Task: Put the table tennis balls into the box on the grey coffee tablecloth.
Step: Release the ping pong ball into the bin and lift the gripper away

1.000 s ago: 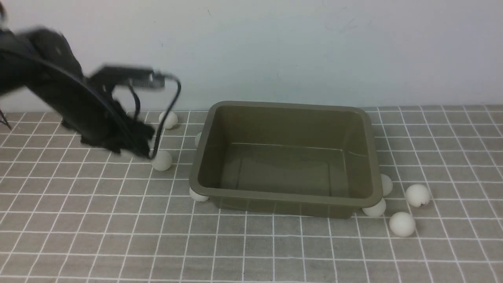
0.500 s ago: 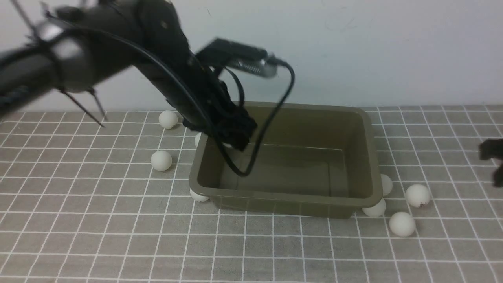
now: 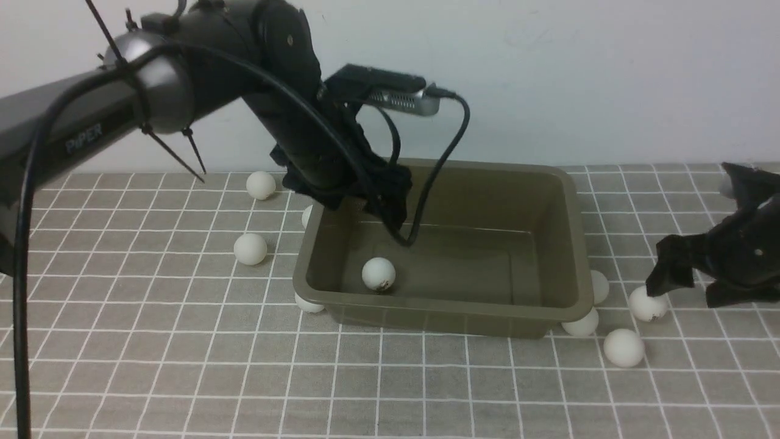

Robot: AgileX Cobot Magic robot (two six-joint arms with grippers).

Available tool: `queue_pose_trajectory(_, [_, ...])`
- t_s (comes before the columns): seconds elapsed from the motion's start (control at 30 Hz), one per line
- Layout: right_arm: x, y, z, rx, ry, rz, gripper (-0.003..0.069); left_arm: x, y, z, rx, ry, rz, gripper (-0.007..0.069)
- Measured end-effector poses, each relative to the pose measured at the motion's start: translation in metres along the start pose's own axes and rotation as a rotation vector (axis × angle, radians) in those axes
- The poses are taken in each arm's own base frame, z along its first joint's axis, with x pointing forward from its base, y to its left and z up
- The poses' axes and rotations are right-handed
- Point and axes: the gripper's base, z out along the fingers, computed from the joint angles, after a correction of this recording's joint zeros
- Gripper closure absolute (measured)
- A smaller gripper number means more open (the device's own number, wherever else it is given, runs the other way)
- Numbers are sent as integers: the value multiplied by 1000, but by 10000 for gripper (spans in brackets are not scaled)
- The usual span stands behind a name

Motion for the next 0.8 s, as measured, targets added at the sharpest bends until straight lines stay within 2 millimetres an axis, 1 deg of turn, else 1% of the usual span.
queue_pose_trajectory(0.03, [-4, 3, 0, 2, -5, -15, 60, -4, 1, -9, -30, 1, 3, -24])
queue_pose_trajectory(0.07, [-7, 6, 1, 5, -9, -30, 60, -7, 4, -23, -84, 16, 8, 83])
queue_pose_trajectory(0.17, [-12, 13, 6, 14, -1, -65, 60, -7, 15, -55, -214, 3, 23, 423])
queue_pose_trajectory(0.2, [-12, 14, 8, 14, 4, -68, 60, -6, 18, -64, -233, -12, 18, 492])
queue_pose_trajectory(0.23, [-12, 14, 12, 15, 18, -59, 64, -5, 26, -77, -260, -32, 4, 550])
queue_pose_trajectory(0.27, [-11, 14, 17, 18, 34, -51, 67, -1, 35, -94, -276, -62, -25, 594])
queue_pose_trajectory(0.33, [-8, 13, 24, 24, 67, -43, 69, 15, 60, -125, -294, -102, -119, 620])
queue_pose_trajectory(0.37, [-7, 12, 28, 27, 85, -41, 69, 25, 75, -136, -295, -112, -179, 620])
queue_pose_trajectory(0.43, [-5, 11, 33, 39, 107, -48, 72, 43, 94, -146, -277, -110, -269, 620])
queue_pose_trajectory(0.5, [-4, 10, 37, 49, 118, -50, 85, 55, 106, -149, -261, -97, -324, 620])
queue_pose_trajectory(0.57, [-4, 9, 38, 55, 119, -50, 120, 66, 118, -148, -247, -77, -368, 620])
queue_pose_trajectory(0.63, [-4, 9, 38, 57, 116, -50, 192, 75, 126, -143, -226, -53, -399, 620])
queue_pose_trajectory(0.67, [-4, 9, 38, 58, 116, -52, 261, 77, 129, -142, -218, -47, -410, 620])
queue_pose_trajectory(0.7, [-5, 10, 37, 59, 117, -56, 313, 80, 132, -139, -212, -35, -418, 620])
queue_pose_trajectory(0.8, [-9, 11, 30, 70, 140, -80, 298, 84, 134, -132, -200, -12, -415, 620])
